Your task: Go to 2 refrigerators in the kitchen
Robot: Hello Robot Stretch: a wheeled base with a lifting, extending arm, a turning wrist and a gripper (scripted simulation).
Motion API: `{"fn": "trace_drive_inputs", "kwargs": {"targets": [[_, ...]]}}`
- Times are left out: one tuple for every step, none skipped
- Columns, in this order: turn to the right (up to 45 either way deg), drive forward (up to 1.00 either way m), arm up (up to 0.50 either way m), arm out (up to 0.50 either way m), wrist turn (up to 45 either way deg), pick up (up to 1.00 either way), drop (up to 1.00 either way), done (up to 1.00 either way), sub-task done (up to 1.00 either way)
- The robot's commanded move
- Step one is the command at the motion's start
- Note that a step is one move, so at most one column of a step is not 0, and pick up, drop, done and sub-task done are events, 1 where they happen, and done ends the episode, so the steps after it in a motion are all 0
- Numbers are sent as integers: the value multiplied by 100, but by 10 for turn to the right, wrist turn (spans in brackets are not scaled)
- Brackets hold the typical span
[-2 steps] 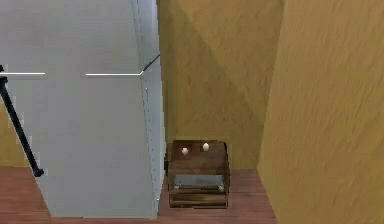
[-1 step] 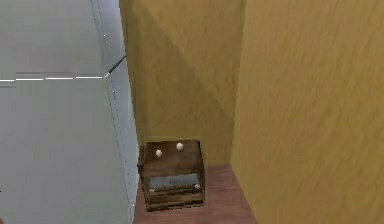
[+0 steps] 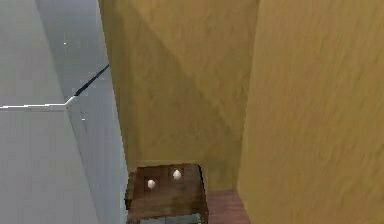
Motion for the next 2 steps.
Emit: {"fn": "trace_drive_inputs", "kwargs": {"targets": [[0, 0, 0, 0, 0, 0, 0, 0, 100], [-390, 0, 0, 0, 0, 0, 0, 0, 0]]}}
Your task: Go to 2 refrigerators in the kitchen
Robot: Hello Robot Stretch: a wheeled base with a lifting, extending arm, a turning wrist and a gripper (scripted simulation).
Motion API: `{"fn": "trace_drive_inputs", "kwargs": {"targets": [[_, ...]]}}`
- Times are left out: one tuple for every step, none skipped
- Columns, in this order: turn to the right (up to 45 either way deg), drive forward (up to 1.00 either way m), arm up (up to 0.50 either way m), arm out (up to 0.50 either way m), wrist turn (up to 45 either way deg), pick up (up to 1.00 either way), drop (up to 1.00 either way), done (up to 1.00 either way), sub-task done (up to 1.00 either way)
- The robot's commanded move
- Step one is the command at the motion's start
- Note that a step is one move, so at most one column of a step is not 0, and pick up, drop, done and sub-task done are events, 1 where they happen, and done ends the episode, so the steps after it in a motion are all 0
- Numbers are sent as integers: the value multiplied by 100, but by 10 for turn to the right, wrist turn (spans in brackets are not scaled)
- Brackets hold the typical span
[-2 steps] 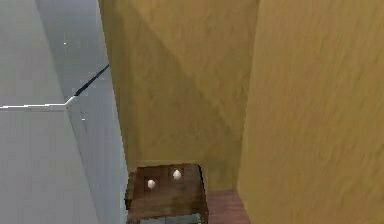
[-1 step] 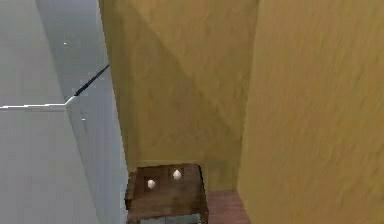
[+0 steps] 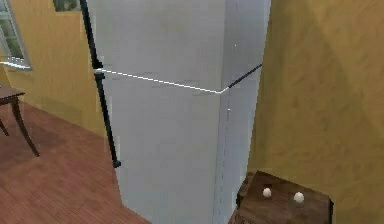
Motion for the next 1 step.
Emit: {"fn": "trace_drive_inputs", "kwargs": {"targets": [[0, 0, 0, 0, 0, 0, 0, 100, 0]]}}
